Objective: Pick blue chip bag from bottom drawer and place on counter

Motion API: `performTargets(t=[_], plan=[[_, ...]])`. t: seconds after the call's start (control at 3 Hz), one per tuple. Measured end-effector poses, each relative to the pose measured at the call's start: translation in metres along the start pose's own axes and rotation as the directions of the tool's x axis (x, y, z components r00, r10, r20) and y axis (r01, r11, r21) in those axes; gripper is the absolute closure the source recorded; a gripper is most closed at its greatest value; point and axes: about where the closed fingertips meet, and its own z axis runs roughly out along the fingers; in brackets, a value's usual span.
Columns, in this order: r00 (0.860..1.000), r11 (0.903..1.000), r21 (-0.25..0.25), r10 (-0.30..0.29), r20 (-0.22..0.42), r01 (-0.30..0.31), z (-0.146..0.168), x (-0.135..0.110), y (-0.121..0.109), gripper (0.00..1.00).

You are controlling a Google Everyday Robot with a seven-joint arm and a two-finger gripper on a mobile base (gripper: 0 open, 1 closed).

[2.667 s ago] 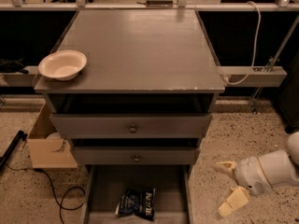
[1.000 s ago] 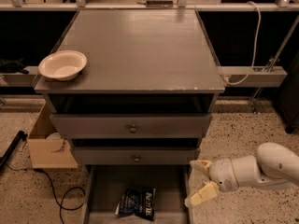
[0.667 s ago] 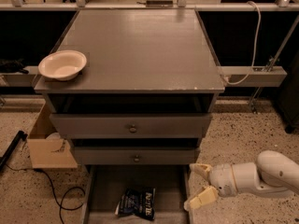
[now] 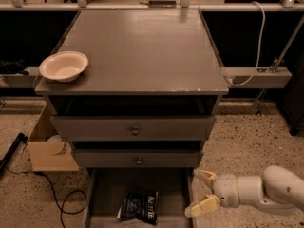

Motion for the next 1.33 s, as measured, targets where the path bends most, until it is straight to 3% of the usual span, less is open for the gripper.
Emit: performTargets(t=[0.33,0.67,1.0,1.33], plan=[[0.992,0.9968,0.080,-0.006,0.125,-0.004,0.005,0.008,-0.011,0.00],[0.976,0.9911,0.132,-0.015,0.216,-0.014,0.001,0.001,-0.025,0.00],[0.973,0.9835,0.180,-0.020,0.228,-0.022,-0.008,-0.021,-0.047,0.00],[0.973,0.9826,0.185,-0.021,0.228,-0.022,-0.009,-0.024,-0.050,0.00]])
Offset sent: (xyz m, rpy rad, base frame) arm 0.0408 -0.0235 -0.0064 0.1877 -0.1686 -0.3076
